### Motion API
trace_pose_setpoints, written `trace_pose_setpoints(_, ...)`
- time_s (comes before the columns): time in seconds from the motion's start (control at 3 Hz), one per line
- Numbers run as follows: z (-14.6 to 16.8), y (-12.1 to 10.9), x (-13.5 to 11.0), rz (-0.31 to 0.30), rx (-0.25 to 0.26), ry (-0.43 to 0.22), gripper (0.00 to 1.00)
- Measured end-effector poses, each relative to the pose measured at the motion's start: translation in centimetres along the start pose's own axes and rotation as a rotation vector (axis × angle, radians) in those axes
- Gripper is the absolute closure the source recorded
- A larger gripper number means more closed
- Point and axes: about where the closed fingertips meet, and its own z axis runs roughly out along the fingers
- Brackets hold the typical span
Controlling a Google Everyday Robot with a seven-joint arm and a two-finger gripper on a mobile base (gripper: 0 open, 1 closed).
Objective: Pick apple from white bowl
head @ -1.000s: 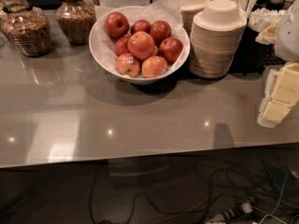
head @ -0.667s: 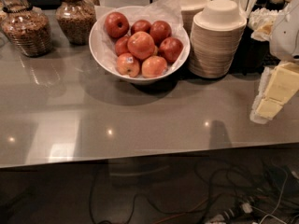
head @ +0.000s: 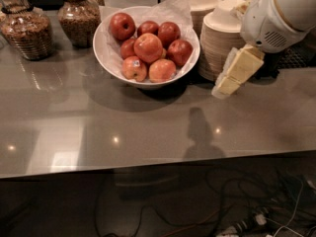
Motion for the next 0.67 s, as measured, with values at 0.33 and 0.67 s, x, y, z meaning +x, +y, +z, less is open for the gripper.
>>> trace_pose_setpoints(0.33,1.6,-3.5,-4.6,0.016,0.057,-0.139,0.0)
trace_pose_setpoints(0.67,3.8,-6.6,-8.9,0.05,0.05,-0.285,0.0)
